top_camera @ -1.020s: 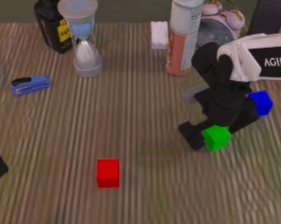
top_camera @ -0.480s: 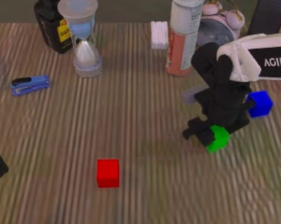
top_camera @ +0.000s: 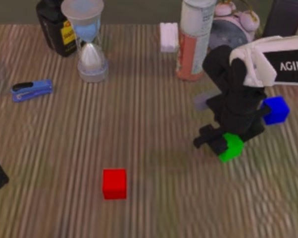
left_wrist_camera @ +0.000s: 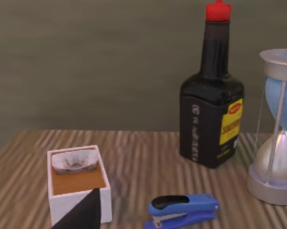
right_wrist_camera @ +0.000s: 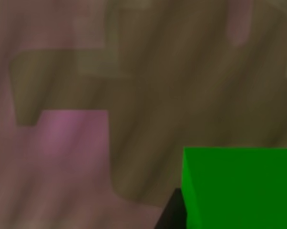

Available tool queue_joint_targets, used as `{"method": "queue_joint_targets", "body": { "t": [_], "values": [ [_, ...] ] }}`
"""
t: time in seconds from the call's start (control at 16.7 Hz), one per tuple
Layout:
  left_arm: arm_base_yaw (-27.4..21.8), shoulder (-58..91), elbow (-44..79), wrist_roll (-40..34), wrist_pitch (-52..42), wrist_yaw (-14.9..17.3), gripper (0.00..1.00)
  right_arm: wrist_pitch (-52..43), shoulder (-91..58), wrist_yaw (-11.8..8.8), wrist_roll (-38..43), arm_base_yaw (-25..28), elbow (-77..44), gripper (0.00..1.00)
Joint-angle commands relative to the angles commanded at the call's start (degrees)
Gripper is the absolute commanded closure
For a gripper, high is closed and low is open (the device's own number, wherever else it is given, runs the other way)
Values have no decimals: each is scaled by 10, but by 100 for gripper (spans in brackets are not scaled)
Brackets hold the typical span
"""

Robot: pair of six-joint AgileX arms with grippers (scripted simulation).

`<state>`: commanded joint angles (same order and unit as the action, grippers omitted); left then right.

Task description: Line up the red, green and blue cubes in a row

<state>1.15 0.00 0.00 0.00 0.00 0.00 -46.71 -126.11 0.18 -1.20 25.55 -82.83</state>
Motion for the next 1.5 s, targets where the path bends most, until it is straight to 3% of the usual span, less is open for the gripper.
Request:
{"method": "queue_joint_targets", "body": {
  "t": [0.3,0.72,1.08,1.26,1.5],
  "values": [
    [0,0,0,0,0,0,0,-12,10,0,0,0,-9,100],
    [0,0,0,0,0,0,0,-136,63,-1,-1,4,-78,100],
    [0,0,0,0,0,0,0,-139,61,-1,8,5,-81,100],
    [0,0,0,0,0,0,0,-147,55,0,64,34,-94,100],
    [0,0,0,0,0,0,0,-166,46,1,200,96,-116,100]
  ]
}}
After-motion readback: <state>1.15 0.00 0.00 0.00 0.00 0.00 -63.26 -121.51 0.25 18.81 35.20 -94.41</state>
